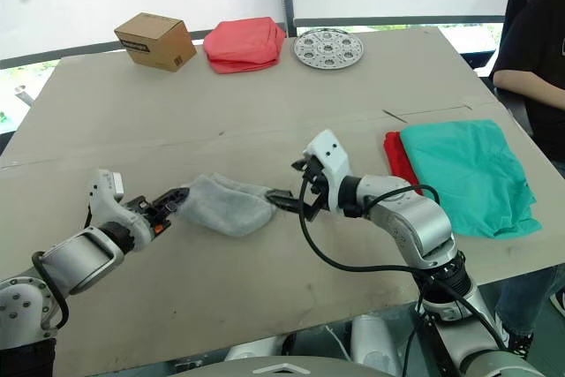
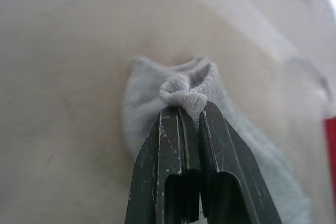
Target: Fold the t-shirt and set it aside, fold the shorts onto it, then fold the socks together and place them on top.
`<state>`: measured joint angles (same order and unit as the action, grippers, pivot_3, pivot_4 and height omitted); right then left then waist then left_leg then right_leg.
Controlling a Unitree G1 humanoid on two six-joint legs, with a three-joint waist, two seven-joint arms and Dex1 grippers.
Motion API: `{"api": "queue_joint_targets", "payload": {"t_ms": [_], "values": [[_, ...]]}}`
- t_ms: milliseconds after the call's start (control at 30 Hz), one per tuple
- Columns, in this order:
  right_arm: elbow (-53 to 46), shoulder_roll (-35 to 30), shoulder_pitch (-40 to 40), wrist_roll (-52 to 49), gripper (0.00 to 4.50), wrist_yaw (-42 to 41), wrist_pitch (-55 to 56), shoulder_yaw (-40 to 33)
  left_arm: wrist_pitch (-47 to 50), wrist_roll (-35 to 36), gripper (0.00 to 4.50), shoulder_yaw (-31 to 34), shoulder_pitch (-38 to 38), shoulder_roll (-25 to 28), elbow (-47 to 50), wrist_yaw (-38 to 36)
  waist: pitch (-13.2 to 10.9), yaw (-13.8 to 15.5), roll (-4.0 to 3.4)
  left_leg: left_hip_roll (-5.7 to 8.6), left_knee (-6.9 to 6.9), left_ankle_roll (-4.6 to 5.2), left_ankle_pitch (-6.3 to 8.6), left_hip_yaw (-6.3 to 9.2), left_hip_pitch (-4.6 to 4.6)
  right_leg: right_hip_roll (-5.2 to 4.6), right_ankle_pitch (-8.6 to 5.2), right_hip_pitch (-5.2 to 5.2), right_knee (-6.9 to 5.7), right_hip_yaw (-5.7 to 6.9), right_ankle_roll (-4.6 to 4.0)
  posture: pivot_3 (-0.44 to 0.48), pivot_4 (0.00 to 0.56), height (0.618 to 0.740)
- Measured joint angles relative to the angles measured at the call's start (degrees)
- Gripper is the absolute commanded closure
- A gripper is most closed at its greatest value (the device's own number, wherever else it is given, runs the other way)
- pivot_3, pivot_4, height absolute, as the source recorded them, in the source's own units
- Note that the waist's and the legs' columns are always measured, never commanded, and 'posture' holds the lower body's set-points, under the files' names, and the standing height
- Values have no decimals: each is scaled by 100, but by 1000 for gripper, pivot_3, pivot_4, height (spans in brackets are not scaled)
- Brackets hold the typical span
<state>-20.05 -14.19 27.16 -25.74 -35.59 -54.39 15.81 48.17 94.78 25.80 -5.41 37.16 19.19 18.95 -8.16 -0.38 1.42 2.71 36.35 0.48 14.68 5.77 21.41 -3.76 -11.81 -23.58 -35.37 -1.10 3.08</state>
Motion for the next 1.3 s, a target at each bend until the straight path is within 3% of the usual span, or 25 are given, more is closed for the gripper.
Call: {"api": "queue_joint_targets", "payload": {"t_ms": [167,267,667,767,967,1300], "values": [[750,304,591,70,0,-44,-42,370,20,-9,4486,66,-75,93,-6,-345,-3,-81,-6,0,-3,7,4,-14,-6,7,-1,0,0,-13,-1,0,150,740],[1216,615,854,105,699,-135,7,586,18,-32,4500,47,-106,71,6,-403,-4,-68,-6,-3,-3,8,4,-9,-8,9,0,0,0,-8,0,0,150,740],[2110,609,882,531,699,-402,304,1063,-92,-164,4500,48,-246,-85,54,-433,-4,-56,-7,1,-3,2,1,-10,-10,7,0,0,-2,-10,1,0,150,740],[2224,624,880,576,1602,-411,347,1064,-98,-257,4500,48,-269,-84,53,-505,-4,-55,-7,1,-3,2,1,-9,-10,7,1,0,-1,-10,2,0,150,740],[2274,645,876,706,4466,-437,481,1078,-97,-363,4500,54,-309,-84,53,-627,-4,-56,-7,1,-3,7,4,-9,-10,7,0,0,-2,-10,1,0,150,740],[1655,463,829,508,4466,-627,348,819,-53,-461,4500,316,-531,105,-73,-1099,-5,-55,-8,-1,-4,20,12,-7,-9,7,-1,0,-1,-7,0,0,150,740]]}}
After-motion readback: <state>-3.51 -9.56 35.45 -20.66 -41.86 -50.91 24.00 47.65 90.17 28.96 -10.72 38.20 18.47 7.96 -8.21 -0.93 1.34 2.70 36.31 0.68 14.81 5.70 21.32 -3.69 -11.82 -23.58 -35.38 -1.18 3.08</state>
